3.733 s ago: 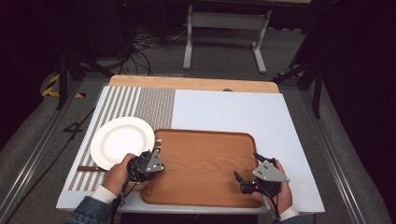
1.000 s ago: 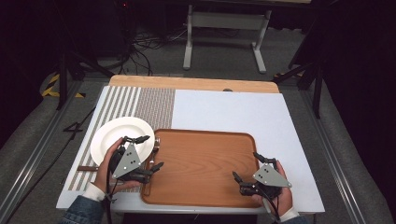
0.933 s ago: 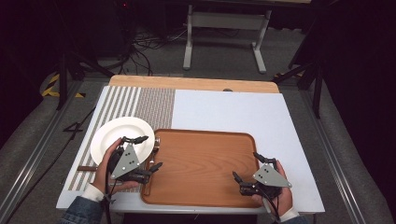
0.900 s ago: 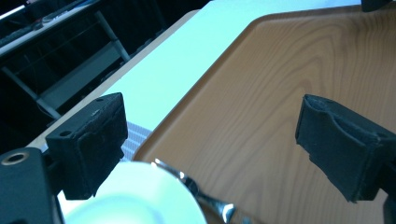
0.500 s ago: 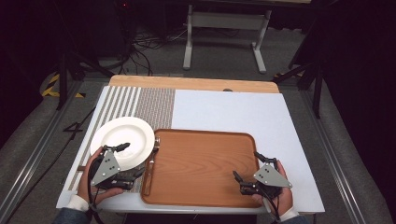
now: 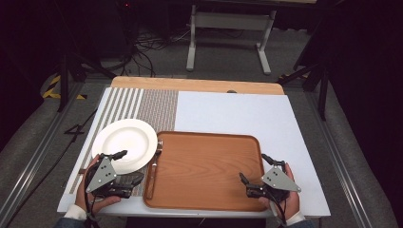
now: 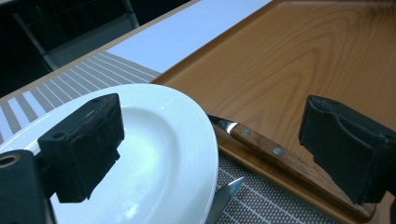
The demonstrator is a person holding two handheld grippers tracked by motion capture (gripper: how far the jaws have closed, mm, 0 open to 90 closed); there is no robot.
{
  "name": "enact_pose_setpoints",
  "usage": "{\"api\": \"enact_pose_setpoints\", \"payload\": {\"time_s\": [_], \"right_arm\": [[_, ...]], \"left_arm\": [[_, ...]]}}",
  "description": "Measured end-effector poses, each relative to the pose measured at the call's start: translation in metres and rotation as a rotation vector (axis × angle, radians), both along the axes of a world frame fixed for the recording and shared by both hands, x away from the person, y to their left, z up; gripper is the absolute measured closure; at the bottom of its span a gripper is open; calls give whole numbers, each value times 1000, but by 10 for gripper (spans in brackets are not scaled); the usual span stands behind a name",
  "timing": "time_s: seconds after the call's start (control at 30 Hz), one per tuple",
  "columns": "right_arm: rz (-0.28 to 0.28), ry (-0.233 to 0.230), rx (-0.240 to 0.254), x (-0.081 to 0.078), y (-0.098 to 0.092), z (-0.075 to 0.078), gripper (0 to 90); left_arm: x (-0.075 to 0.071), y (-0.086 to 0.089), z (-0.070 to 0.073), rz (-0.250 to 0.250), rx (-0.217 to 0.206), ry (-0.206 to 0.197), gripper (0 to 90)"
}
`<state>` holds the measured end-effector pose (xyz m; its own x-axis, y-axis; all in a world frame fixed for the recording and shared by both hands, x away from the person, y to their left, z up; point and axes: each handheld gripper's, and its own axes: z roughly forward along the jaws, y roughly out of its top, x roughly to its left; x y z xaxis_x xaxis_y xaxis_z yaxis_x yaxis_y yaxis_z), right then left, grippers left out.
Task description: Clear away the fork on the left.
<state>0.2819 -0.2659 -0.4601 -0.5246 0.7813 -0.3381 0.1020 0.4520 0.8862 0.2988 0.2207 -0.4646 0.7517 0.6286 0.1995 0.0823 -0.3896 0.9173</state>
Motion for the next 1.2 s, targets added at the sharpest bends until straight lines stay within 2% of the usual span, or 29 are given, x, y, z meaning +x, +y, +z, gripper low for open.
{"api": "enact_pose_setpoints", "payload": {"time_s": [0.2, 0.3, 0.7, 1.2], "right_arm": [[-6, -6, 0, 0, 0, 1, 58], [-3, 5, -12, 0, 2, 0, 55], [7, 11, -11, 0, 2, -1, 55], [10, 18, -17, 0, 2, -3, 55]], "left_arm": [[1, 2, -1, -9, -9, 8, 68], [0, 3, 0, -9, -13, 1, 68], [4, 2, -2, -22, 12, 18, 63], [4, 0, -2, -29, 5, 19, 65]]}}
